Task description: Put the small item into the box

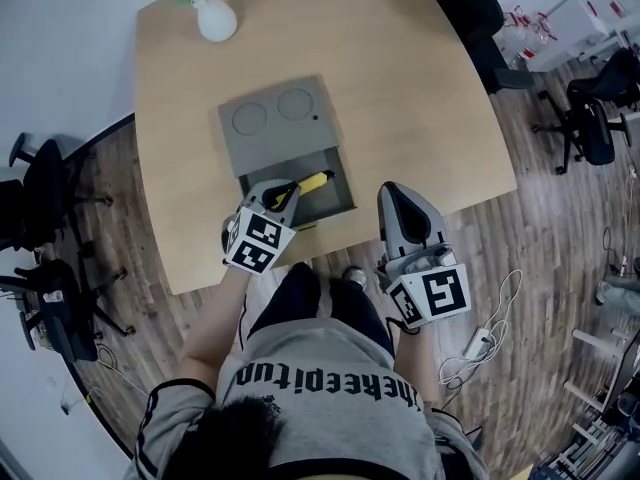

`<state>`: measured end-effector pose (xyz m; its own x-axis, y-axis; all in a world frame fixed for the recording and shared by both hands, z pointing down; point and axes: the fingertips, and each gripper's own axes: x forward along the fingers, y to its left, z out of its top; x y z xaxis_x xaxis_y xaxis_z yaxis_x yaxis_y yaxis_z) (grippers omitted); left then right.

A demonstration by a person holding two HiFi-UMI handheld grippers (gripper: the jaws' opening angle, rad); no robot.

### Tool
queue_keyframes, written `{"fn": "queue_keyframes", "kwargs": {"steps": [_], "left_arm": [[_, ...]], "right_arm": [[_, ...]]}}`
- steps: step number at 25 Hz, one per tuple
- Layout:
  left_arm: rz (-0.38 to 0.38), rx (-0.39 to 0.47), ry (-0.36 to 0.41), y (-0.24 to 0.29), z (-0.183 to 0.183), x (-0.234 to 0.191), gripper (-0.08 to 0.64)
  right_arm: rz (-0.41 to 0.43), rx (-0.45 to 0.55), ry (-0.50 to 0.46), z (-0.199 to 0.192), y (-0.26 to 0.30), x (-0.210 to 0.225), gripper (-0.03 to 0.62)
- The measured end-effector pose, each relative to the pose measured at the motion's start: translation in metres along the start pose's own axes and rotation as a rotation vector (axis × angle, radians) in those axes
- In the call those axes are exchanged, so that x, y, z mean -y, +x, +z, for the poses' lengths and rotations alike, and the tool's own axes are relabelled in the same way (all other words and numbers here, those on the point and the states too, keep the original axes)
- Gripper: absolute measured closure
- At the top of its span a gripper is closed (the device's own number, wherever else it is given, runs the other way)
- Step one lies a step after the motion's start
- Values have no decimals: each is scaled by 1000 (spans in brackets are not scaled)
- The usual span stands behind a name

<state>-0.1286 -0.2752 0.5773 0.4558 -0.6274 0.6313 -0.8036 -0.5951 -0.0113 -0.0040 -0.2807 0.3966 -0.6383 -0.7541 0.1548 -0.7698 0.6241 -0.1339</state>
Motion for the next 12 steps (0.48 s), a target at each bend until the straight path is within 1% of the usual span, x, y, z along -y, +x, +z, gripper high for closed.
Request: {"fn": "queue_keyframes", "kwargs": {"steps": [6,12], "left_arm": [[67,38,-40,-18,8,5,543],[117,110,-60,-36,20,6,543]], "right_arm": [[68,5,-13,4,-7,-9,586],[120,8,-26,6,-11,-20,586]]}}
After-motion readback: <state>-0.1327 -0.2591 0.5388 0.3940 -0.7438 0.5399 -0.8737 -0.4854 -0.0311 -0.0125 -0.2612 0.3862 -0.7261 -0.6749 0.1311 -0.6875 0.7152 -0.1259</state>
